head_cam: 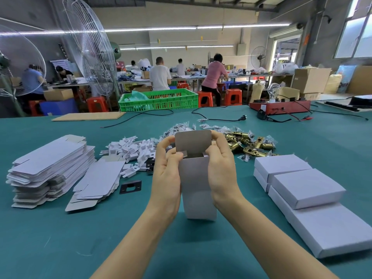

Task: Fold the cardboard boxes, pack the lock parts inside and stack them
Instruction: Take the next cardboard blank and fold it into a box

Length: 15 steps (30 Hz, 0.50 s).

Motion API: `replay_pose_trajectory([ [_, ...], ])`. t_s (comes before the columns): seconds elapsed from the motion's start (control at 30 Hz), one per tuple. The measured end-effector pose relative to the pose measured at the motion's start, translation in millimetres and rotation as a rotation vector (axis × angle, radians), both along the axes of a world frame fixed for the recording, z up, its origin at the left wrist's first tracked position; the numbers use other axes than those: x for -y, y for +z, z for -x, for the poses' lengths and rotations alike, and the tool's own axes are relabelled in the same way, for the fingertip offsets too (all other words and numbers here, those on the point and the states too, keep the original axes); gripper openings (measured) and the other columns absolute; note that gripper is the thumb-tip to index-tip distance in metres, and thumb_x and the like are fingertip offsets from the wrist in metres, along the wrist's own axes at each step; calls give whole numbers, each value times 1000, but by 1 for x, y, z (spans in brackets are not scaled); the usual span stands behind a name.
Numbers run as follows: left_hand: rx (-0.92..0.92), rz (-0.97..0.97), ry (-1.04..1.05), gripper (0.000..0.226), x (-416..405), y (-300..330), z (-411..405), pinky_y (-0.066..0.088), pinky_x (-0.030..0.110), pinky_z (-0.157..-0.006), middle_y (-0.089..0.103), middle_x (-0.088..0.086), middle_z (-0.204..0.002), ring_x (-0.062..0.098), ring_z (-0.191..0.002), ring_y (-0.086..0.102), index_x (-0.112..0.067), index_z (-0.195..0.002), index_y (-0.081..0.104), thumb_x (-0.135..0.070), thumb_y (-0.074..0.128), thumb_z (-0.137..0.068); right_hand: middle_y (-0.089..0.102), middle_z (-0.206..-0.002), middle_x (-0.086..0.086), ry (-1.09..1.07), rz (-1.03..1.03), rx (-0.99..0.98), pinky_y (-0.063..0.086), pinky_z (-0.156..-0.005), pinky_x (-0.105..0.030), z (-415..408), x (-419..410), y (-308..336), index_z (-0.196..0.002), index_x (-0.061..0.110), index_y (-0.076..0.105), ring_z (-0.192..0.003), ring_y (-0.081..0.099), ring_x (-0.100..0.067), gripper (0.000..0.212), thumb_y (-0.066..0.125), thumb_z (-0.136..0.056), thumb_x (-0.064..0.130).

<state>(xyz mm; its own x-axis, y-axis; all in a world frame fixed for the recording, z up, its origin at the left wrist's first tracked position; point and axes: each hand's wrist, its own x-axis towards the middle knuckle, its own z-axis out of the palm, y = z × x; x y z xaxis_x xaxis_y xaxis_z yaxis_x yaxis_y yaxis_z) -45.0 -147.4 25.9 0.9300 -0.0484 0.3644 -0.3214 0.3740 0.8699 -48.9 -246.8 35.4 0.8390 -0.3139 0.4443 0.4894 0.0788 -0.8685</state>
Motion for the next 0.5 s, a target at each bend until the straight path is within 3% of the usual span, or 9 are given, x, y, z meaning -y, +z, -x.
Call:
replay_pose_trajectory([
  [0.1, -19, 28, -7, 42, -1, 3, 0, 52, 28, -66, 67, 6, -97, 15, -79, 60, -43, -90, 65, -8, 43, -101, 60, -70, 17, 2, -25, 15, 41, -59, -8, 0, -1, -1, -83, 25, 59, -64, 51, 4, 38, 33, -94, -1],
  [0.2, -33, 64, -26, 38, -2, 5, 0, 50, 23, -54, 68, 3, -86, 11, -65, 59, -37, -81, 65, -12, 46, -102, 60, -72, 12, 19, -54, 4, 42, -67, -16, -2, 0, -1, -72, 26, 59, -70, 52, -3, 43, 34, -93, -1],
  [0.33, -23, 75, -22, 31, -3, 6, 0, 47, 19, -50, 63, 0, -76, 8, -57, 55, -29, -80, 63, -13, 48, -101, 62, -72, 9, 31, -71, -11, 44, -69, -15, -3, 2, -1, -74, 19, 58, -73, 56, -3, 36, 34, -92, 1],
  [0.5, -28, 81, -29, 23, -4, 7, 0, 45, 17, -46, 61, -7, -68, 5, -51, 54, -18, -87, 55, -8, 42, -103, 62, -85, -8, 101, -115, -77, 40, -86, -48, -3, 2, -1, -69, 25, 63, -89, 53, -27, 26, 41, -83, 28],
])
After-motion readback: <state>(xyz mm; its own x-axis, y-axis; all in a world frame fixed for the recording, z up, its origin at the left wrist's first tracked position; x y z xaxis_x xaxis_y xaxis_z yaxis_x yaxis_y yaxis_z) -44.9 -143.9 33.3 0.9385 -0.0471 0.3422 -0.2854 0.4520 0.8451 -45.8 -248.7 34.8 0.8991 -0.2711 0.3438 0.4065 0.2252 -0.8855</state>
